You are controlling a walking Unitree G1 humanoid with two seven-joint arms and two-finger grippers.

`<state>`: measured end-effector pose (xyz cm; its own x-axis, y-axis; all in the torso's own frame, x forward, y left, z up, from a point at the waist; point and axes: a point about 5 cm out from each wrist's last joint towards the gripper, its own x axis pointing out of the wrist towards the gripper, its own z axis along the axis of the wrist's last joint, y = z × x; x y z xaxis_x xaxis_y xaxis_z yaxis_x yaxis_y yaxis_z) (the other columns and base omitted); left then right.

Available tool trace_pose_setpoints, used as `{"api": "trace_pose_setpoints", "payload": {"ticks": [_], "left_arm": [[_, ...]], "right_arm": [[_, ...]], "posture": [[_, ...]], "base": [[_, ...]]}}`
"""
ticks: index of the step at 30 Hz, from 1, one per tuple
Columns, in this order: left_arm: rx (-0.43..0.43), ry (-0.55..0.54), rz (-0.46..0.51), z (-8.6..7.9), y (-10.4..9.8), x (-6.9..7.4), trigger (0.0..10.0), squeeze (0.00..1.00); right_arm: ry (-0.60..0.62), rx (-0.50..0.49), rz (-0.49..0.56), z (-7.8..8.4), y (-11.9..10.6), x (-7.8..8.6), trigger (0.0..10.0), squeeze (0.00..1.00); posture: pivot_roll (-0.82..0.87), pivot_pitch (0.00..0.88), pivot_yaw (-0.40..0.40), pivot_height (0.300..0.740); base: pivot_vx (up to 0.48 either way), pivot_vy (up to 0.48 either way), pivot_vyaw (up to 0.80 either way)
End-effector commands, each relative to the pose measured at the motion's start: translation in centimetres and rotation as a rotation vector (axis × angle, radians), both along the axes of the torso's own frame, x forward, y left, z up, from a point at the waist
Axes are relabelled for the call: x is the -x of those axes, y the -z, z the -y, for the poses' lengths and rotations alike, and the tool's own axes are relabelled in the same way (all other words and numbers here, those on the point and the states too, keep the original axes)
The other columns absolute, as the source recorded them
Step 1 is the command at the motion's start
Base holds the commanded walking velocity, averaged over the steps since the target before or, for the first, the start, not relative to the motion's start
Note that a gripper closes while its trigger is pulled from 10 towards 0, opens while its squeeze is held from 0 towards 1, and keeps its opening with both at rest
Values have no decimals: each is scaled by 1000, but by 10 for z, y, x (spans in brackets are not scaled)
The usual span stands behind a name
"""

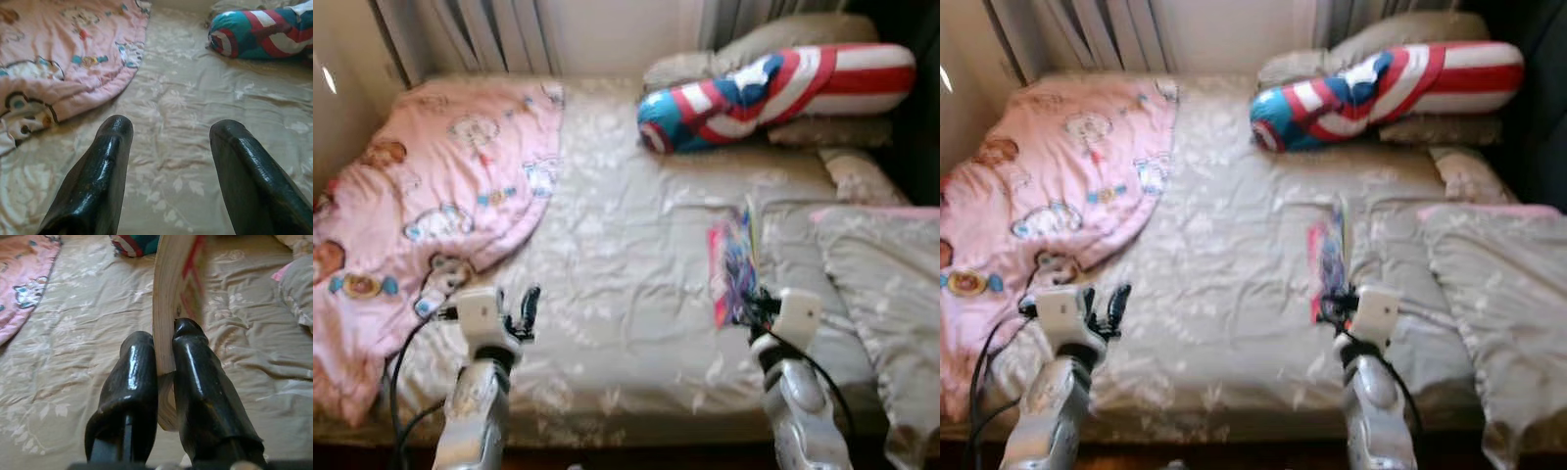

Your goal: Clean up the room

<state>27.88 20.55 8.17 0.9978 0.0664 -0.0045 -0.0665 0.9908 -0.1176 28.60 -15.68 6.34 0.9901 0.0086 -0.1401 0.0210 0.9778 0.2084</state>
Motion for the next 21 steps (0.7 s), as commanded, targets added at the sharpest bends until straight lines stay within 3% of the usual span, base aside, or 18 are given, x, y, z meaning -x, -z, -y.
{"api": "trace_pose_setpoints", "payload": {"ticks": [1, 7, 21], "left_arm": [[10, 11, -7, 4, 3, 1, 10000, 0], [11, 15, -8, 4, 3, 0, 10000, 0], [23, 19, -12, 4, 4, 1, 10000, 0]], "right_arm": [[8, 9, 46, 4, -9, -3, 10000, 0], [6, 13, 46, 4, -9, -3, 10000, 0], [17, 15, 41, 6, -8, -3, 10000, 0]], "posture": [[0, 100, 5, 712], [-3, 94, 5, 712], [-5, 113, 6, 712]], "base": [[0, -322, 0], [0, -313, 0], [0, 0, 0]]}}
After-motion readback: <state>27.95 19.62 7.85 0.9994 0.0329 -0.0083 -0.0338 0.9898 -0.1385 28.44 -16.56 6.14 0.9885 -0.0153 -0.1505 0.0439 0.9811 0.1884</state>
